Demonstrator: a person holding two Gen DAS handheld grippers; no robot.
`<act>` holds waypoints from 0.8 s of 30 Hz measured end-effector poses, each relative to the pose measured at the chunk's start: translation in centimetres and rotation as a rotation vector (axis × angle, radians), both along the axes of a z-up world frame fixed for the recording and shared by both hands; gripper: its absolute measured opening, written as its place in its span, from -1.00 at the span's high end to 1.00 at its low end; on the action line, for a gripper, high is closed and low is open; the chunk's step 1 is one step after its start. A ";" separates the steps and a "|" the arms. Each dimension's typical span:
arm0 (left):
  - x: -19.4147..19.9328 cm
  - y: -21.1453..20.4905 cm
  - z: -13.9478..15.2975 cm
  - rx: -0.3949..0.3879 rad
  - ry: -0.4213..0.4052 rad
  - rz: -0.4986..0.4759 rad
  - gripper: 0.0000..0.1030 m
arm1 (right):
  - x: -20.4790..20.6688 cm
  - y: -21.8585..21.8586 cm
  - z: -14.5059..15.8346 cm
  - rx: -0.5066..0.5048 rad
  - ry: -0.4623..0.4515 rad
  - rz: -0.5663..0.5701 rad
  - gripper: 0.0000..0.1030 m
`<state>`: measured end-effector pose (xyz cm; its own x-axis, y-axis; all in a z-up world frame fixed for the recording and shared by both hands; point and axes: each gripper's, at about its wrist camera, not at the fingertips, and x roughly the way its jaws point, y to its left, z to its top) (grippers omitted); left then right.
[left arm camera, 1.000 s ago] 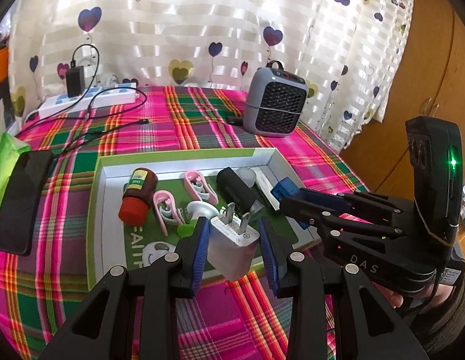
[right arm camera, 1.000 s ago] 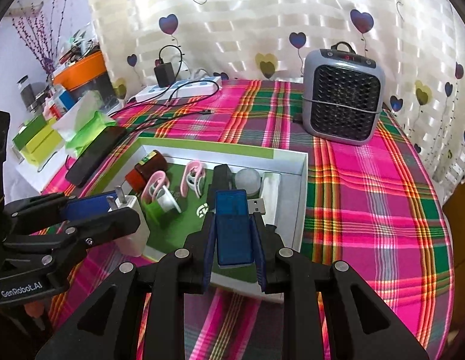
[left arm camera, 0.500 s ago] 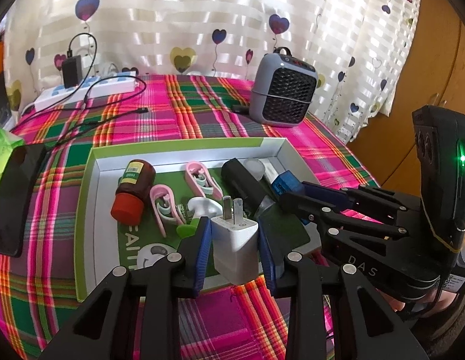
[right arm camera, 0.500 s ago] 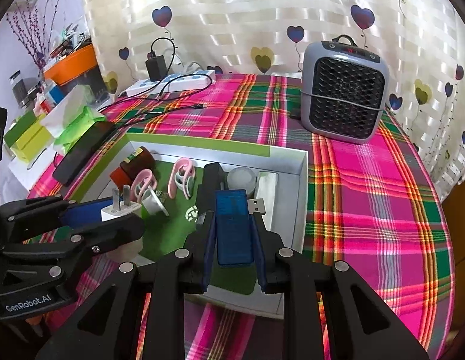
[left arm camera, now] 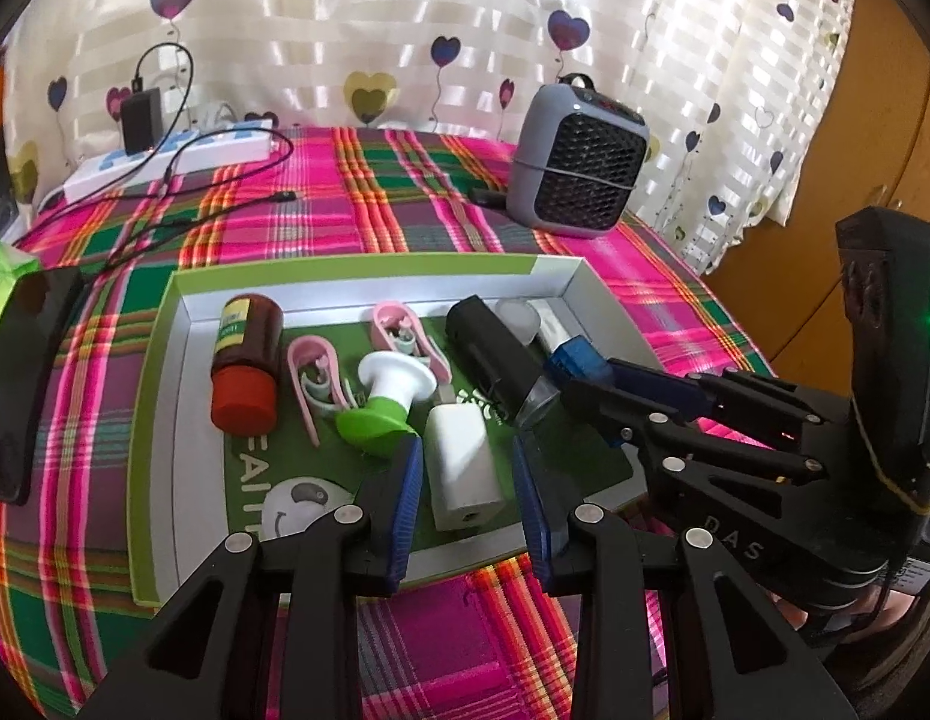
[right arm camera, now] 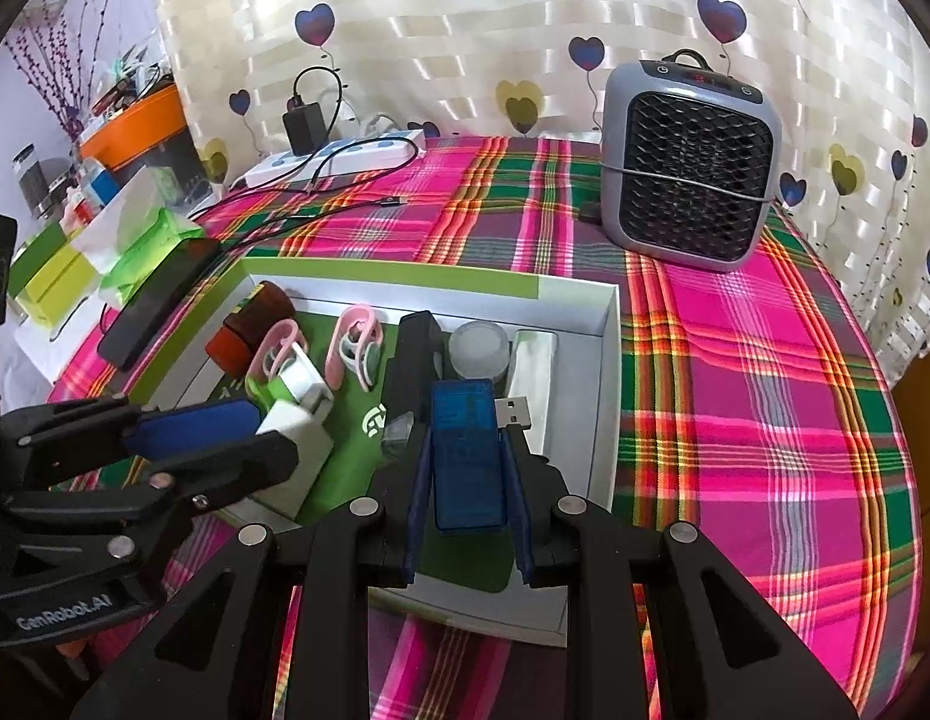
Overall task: Organize rigid objects
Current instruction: 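Lower the charger and USB stick into the box and open both tools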
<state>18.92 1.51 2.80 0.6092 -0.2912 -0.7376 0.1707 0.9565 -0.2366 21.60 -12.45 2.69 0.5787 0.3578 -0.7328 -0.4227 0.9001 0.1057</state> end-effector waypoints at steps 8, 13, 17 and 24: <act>-0.1 0.0 -0.2 0.008 0.008 0.005 0.42 | 0.2 0.1 -0.4 0.002 0.012 -0.002 0.53; -0.2 0.0 -0.1 0.013 0.007 0.009 0.42 | 0.0 0.2 -0.3 0.000 0.007 -0.010 0.52; -0.6 0.0 0.0 0.021 0.001 0.015 0.42 | -0.3 0.1 0.0 0.013 -0.007 -0.015 0.30; -1.9 0.0 0.7 0.036 -0.021 0.019 0.42 | -1.3 0.2 0.4 0.012 -0.015 -0.019 0.20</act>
